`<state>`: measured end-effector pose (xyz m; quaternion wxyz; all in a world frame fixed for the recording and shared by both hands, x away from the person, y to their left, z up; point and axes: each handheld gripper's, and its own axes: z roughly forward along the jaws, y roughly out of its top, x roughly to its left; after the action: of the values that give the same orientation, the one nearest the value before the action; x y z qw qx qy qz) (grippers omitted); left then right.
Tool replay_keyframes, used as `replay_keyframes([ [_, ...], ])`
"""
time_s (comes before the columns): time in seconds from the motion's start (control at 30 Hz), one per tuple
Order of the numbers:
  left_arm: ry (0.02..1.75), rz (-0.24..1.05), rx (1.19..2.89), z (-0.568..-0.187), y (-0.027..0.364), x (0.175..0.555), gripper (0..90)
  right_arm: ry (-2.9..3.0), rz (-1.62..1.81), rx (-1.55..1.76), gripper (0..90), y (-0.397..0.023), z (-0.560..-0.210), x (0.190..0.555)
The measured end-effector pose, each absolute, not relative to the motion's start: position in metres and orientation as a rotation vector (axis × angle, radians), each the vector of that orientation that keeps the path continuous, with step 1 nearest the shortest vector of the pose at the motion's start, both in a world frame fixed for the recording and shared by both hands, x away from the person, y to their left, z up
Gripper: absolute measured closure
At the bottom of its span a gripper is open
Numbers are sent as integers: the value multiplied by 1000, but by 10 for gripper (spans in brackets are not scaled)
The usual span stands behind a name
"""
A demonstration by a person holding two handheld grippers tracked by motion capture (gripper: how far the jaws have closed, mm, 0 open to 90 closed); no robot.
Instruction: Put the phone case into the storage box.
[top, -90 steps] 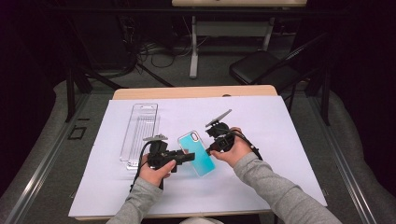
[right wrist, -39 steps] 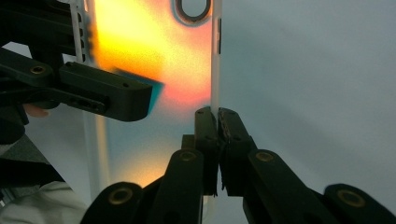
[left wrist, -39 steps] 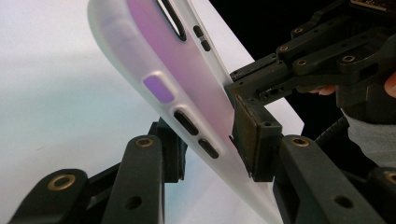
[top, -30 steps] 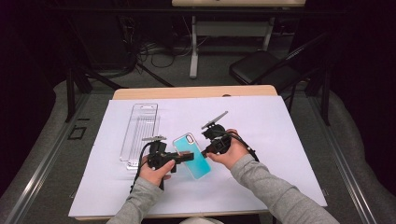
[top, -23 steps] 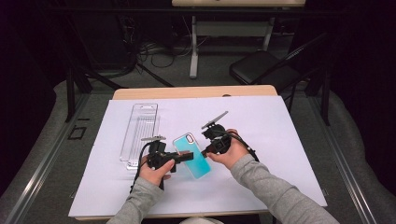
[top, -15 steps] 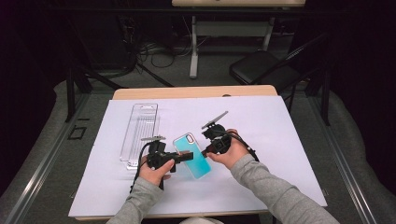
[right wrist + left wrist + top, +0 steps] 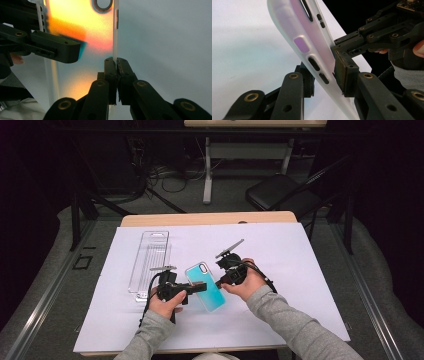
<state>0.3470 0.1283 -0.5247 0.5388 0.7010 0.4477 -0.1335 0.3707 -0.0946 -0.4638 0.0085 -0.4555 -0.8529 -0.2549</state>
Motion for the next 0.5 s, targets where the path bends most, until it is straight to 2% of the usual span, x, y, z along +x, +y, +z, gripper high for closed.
replay_keyframes([
  [0.5,1068,-316,1652,-524,129,346,709,-2660,-863,-1423,878,-97,-468,368],
])
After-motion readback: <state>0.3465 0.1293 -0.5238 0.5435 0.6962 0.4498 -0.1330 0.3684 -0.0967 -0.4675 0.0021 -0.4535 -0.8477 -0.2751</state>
